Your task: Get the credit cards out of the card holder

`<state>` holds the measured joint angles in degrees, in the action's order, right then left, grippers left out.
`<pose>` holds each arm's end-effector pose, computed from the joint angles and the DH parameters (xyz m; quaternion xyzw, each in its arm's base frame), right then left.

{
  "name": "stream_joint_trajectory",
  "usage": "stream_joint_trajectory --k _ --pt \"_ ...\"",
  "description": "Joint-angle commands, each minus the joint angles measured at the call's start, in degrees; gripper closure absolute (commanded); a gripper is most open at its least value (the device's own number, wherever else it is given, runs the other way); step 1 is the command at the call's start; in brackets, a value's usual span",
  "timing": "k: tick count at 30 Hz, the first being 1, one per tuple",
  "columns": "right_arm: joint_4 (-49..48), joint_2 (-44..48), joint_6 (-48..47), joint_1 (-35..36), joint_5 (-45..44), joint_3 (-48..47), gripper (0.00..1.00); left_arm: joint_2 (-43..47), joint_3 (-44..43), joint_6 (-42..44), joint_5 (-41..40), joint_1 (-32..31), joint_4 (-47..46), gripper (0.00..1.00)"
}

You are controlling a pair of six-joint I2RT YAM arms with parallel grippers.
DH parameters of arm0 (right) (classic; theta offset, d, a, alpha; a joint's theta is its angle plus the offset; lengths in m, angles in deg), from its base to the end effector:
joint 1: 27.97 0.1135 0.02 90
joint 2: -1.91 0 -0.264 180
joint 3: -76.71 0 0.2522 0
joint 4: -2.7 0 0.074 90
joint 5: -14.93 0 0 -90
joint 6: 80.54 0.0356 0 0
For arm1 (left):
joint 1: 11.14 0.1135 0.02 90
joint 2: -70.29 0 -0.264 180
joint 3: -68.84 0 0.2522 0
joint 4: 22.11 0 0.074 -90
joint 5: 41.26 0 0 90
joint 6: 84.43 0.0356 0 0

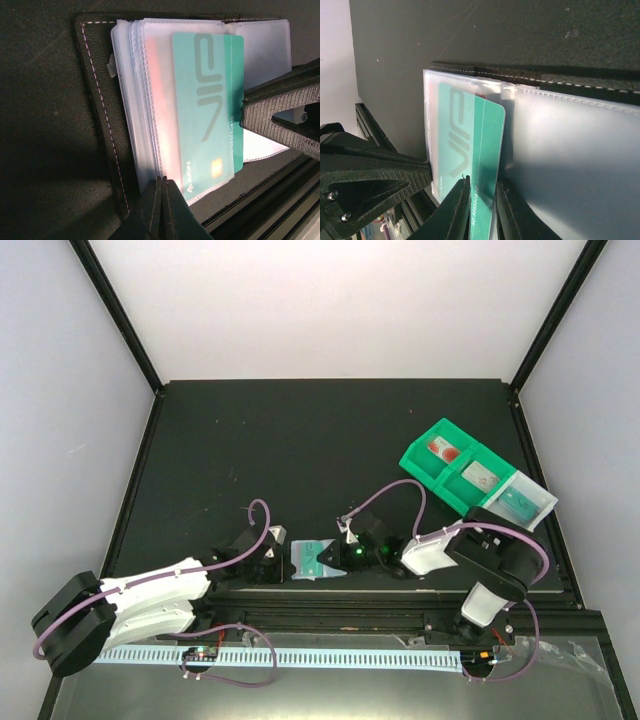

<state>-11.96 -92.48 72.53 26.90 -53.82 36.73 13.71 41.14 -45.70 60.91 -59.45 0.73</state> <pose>0.1445 0.2277 0.1031 -0.0145 0.8932 0.4436 0.0721 0.1027 -0.1266 0.1266 0.0105 0.9400 -0.3136 0.1340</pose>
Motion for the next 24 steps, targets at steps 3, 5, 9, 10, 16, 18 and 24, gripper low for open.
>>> stream_joint_trajectory --k 3,5,9,10,16,18,24 --pt "-3.91 -2.53 0.91 -0.32 0.96 0.81 0.87 0.38 0.22 -0.33 -0.92 0.41 -0.23 0.98" --pt "-3.96 -2.51 0.92 -0.29 0.85 0.73 0.91 0.50 0.14 -0.33 -1.01 0.41 -0.14 0.98" --pt "-3.56 -1.43 0.66 -0.29 0.23 1.18 0.99 0.81 0.13 -0.46 -1.00 0.41 0.18 0.98" --pt "-3.43 -0.87 0.65 -0.36 -0.05 1.43 0.99 0.96 0.13 -0.55 -1.06 0.41 0.39 0.98" --pt "1.21 4.16 -0.91 -0.88 -3.27 2.44 0.99 1.73 0.20 -0.66 -1.47 0.41 0.77 0.98" --pt "4.60 6.35 -1.60 -1.21 -4.66 2.55 0.99 1.52 0.24 -0.76 -1.61 0.41 0.64 0.99" --pt "13.23 14.80 -4.21 -1.74 -8.90 2.47 0.99 0.75 -0.22 -0.68 -1.48 0.41 0.73 0.98"
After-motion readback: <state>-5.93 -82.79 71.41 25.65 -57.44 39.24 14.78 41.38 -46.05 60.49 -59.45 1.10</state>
